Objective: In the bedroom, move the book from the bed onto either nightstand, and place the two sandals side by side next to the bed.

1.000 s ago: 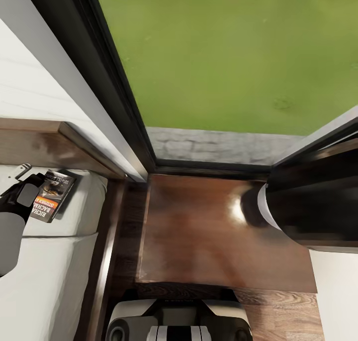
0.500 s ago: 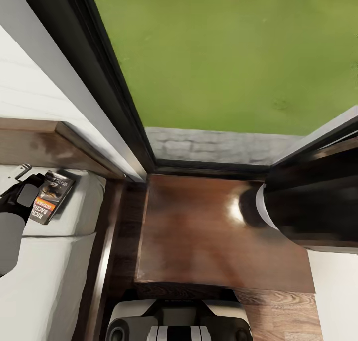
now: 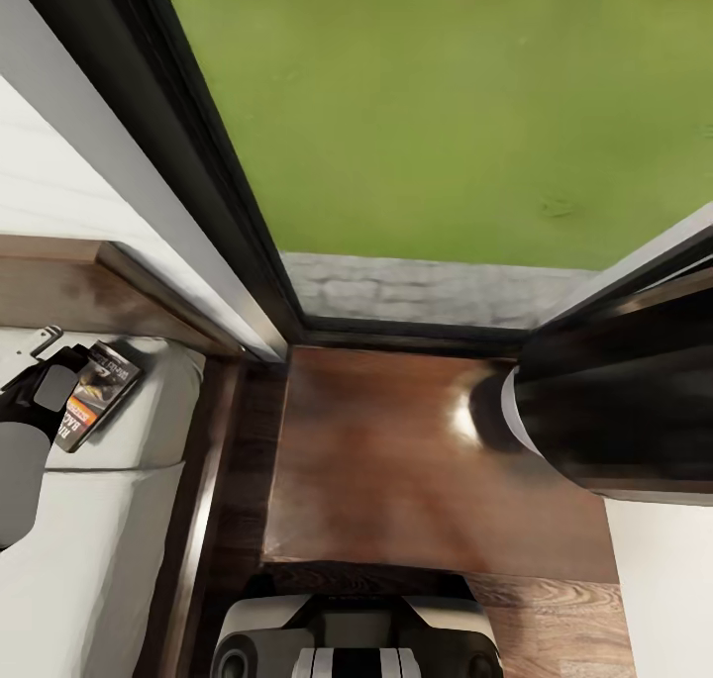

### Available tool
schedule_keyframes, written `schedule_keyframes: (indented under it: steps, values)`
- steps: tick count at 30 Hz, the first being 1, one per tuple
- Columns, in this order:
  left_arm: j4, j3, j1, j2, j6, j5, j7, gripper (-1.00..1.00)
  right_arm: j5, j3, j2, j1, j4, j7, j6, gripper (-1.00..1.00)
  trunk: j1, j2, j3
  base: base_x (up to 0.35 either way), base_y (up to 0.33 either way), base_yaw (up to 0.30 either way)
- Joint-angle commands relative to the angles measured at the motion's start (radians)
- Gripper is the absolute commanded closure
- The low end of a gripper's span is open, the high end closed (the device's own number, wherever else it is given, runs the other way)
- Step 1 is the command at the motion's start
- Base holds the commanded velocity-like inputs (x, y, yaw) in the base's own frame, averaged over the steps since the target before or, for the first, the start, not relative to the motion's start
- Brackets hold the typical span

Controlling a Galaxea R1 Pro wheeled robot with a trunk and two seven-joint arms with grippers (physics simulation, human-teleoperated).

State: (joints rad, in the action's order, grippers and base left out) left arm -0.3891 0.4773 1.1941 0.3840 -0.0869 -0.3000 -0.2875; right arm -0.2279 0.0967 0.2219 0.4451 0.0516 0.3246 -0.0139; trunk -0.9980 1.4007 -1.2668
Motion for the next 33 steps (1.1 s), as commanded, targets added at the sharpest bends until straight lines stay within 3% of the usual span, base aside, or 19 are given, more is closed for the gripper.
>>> schedule_keyframes:
  steps: [1, 33]
  values:
    - [0.009, 0.0, -0.001, -0.001, -0.004, -0.016, -0.002, -1.0, -0.004, 0.008, 0.001, 0.001, 0.004, 0.005, -0.001, -1.0, 0.0, 0.0, 0.0, 0.0, 0.0, 0.0]
    - [0.009, -0.001, -0.001, -0.001, -0.004, -0.016, -0.002, -1.0, -0.004, 0.008, 0.001, 0.001, 0.004, 0.005, -0.001, -1.0, 0.0, 0.0, 0.0, 0.0, -0.014, 0.0]
